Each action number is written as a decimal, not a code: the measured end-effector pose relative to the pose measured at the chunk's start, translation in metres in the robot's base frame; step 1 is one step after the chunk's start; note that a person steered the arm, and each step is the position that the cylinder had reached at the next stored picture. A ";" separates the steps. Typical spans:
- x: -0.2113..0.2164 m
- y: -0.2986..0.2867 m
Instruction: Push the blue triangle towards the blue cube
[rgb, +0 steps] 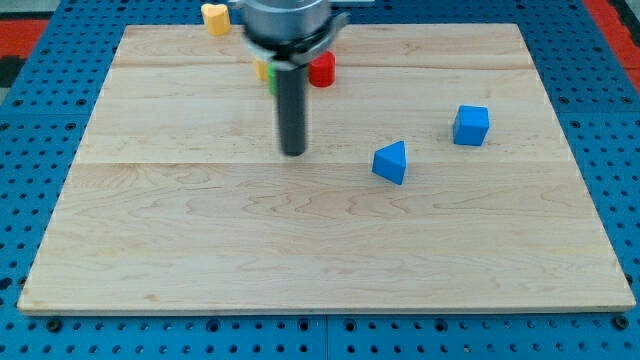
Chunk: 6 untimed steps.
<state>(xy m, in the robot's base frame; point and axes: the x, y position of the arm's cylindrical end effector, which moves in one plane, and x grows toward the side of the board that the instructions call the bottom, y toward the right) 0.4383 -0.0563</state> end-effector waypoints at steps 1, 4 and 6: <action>0.037 0.006; 0.031 0.127; 0.001 0.184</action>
